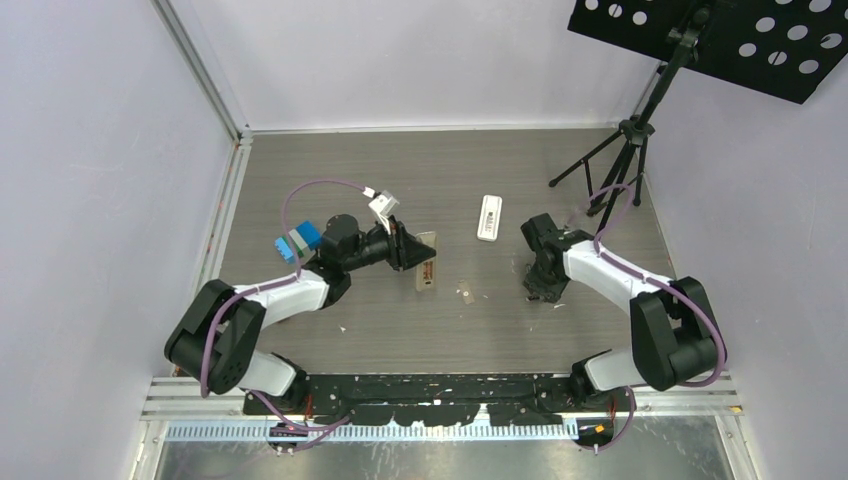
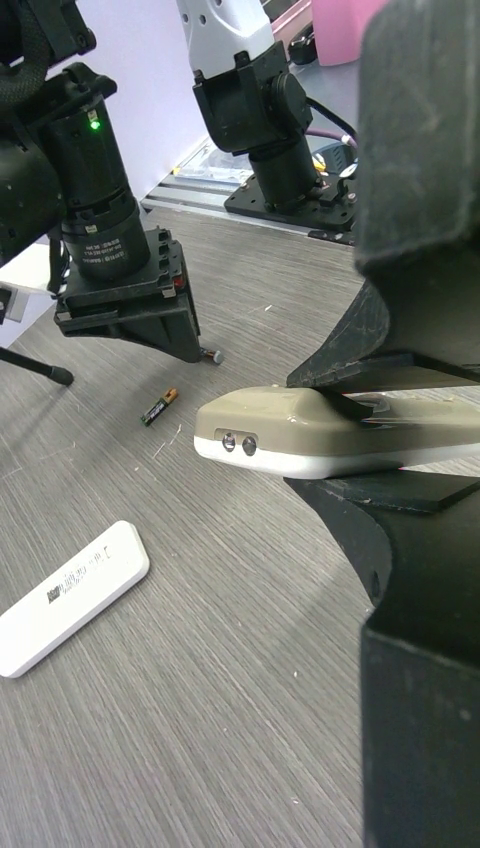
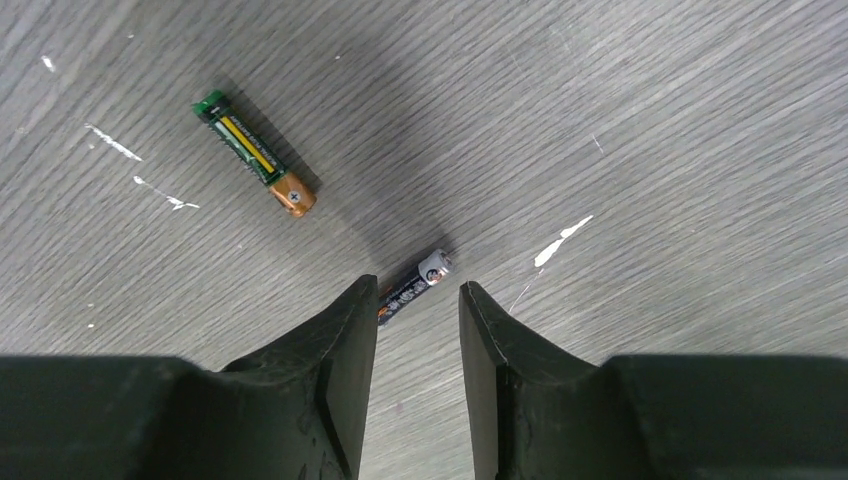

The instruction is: Load the batteries into the remote control

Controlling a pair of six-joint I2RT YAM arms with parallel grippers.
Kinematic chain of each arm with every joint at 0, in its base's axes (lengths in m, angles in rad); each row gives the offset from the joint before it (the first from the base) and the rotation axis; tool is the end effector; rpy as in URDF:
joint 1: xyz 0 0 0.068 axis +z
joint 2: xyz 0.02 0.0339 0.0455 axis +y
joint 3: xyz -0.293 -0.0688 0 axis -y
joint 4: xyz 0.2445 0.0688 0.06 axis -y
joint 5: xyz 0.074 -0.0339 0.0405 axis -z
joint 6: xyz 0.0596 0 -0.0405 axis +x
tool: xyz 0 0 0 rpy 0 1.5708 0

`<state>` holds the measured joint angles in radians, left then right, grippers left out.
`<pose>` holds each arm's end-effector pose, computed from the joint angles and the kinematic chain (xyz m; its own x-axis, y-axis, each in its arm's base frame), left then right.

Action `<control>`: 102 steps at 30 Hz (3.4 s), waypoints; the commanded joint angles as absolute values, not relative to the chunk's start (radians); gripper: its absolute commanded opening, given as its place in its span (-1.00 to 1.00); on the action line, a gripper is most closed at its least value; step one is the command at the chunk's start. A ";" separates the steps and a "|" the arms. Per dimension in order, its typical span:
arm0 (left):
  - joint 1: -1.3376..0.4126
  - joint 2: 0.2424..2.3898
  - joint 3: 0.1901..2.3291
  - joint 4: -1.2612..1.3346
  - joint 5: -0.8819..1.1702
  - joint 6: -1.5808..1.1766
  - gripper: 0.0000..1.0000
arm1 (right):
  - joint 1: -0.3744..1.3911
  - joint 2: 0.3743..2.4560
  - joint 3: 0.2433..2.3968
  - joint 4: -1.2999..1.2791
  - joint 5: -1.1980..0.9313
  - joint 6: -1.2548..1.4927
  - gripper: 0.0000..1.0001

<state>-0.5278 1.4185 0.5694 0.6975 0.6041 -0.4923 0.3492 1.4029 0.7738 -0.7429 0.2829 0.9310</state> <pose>0.2454 -0.1822 0.2406 -0.5402 -0.1354 -0.8306 0.7311 0.4133 -0.5428 0.2218 0.0630 0.1784 -0.7720 0.5387 -0.3374 0.5737 0.8190 -0.0049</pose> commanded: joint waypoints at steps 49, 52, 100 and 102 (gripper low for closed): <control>-0.528 1.422 0.727 0.347 0.594 -1.139 -1.00 | 1.014 1.115 0.656 0.244 0.378 0.454 -0.81; -0.528 1.424 0.735 0.339 0.606 -1.162 -1.00 | 1.019 1.109 0.641 0.248 0.381 0.431 -0.81; -0.517 1.521 0.773 0.655 0.377 -1.096 -1.00 | 0.694 0.919 0.666 -0.220 0.261 1.431 0.86; -0.517 1.530 0.769 0.697 0.370 -1.126 -1.00 | 0.691 0.925 0.653 -0.185 0.245 1.493 0.90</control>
<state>-0.5213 1.5139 0.7307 0.5533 0.4221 -1.0981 0.6933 0.9459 0.6704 -0.2859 0.2890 1.2892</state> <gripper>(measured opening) 0.292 0.934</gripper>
